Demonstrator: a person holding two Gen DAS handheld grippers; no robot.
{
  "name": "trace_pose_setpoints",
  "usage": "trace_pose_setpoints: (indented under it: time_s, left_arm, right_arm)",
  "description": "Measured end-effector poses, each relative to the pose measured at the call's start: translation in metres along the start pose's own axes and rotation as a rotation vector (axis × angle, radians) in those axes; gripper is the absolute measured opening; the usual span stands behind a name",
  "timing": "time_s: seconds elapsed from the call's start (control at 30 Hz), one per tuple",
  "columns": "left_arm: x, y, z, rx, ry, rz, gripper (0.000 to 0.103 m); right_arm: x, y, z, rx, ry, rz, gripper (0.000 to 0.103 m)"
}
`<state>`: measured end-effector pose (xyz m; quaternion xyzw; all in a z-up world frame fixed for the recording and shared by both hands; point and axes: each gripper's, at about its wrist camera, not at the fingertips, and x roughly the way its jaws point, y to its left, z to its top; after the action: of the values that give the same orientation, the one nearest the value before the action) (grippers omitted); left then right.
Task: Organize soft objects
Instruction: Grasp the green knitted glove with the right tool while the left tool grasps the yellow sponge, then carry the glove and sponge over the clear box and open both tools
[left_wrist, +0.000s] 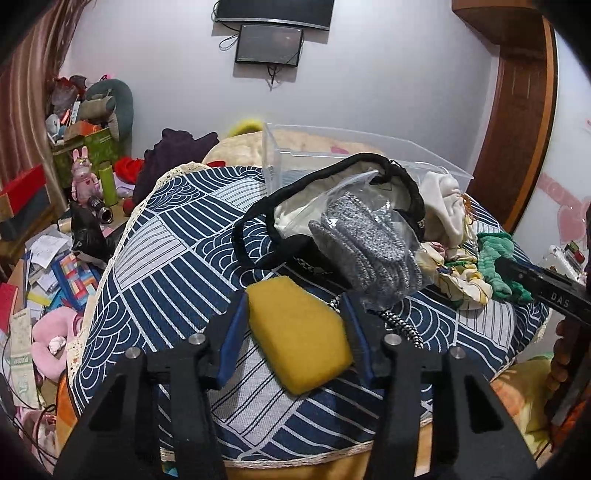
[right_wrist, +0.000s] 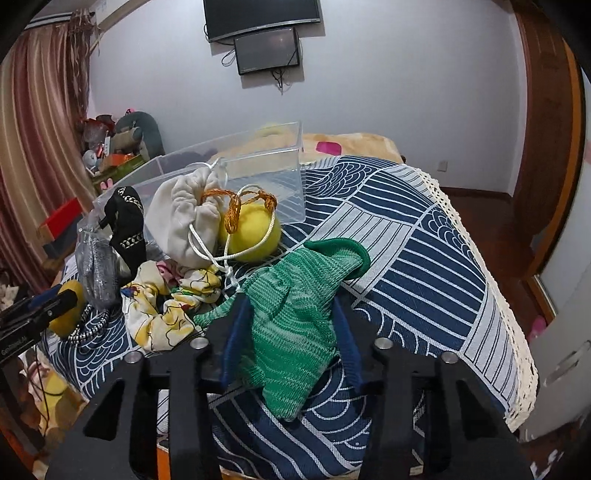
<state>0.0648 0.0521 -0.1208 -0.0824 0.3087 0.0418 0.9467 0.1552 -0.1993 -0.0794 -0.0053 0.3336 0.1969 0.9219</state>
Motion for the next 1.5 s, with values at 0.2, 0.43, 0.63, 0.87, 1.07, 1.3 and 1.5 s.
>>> trace_pose_setpoints:
  time_s: [0.2,0.43,0.63,0.87,1.07,1.3,1.5]
  left_arm:
    - [-0.004,-0.003,0.000,0.017,-0.011,0.004,0.041]
    - [-0.022,0.003,0.008,-0.002,-0.059,0.012,0.040]
    - [-0.038,0.002,0.023,0.019,-0.118,0.010,0.040]
    - [-0.047,-0.003,0.051,0.036,-0.178,-0.016,0.040]
    - [-0.047,-0.008,0.077,0.049,-0.220,-0.032,0.040]
    - [-0.037,-0.013,0.108,0.058,-0.239,-0.050,0.040]
    - [-0.017,-0.016,0.130,0.046,-0.214,-0.069,0.040]
  right_arm:
    - [-0.002,-0.001,0.002,0.001,-0.011,-0.013,0.014]
    - [-0.017,-0.004,0.008,0.021,-0.068,-0.019,0.011]
    - [-0.038,-0.001,0.023,0.017,-0.147,-0.007,0.011]
    - [-0.056,0.008,0.041,-0.016,-0.234,-0.010,0.011]
    - [-0.056,0.014,0.060,-0.038,-0.273,-0.003,0.011]
    - [-0.040,0.032,0.082,-0.094,-0.288,0.012,0.011]
    - [-0.022,0.044,0.102,-0.126,-0.286,0.030,0.011]
